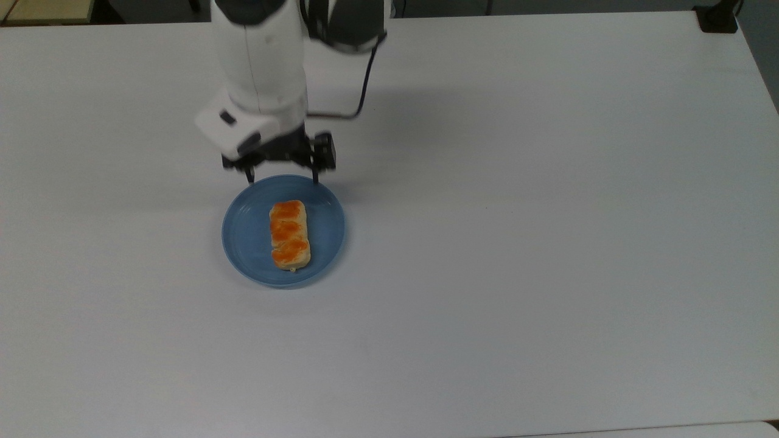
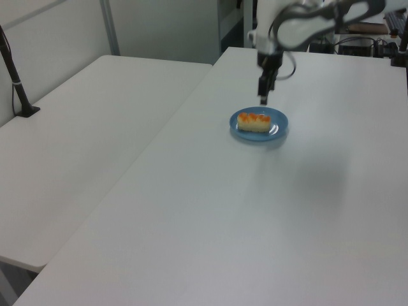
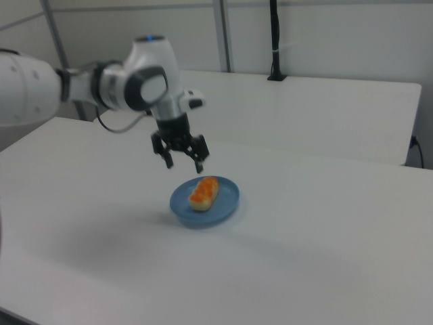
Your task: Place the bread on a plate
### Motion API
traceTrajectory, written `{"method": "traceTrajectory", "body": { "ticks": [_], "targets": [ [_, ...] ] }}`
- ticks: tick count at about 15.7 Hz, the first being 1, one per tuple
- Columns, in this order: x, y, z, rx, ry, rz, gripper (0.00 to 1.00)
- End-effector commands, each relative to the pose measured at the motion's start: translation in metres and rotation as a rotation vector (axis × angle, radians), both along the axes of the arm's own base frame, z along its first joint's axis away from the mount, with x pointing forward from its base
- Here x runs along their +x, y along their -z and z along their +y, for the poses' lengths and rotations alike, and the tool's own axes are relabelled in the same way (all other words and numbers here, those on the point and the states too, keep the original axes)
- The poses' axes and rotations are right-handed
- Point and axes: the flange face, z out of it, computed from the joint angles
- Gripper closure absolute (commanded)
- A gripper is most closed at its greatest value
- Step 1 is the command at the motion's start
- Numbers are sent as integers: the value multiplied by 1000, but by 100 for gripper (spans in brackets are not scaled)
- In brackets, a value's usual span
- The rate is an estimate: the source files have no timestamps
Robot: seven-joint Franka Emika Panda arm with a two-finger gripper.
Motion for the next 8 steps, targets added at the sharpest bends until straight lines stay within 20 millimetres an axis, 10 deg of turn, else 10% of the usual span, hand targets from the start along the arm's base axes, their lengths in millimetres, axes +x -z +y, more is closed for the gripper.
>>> {"method": "traceTrajectory", "body": {
  "ticks": [1, 8],
  "targets": [
    [-67, -83, -14, 38, 51, 45, 0],
    [-96, -118, -16, 49, 51, 11, 0]
  ]
}}
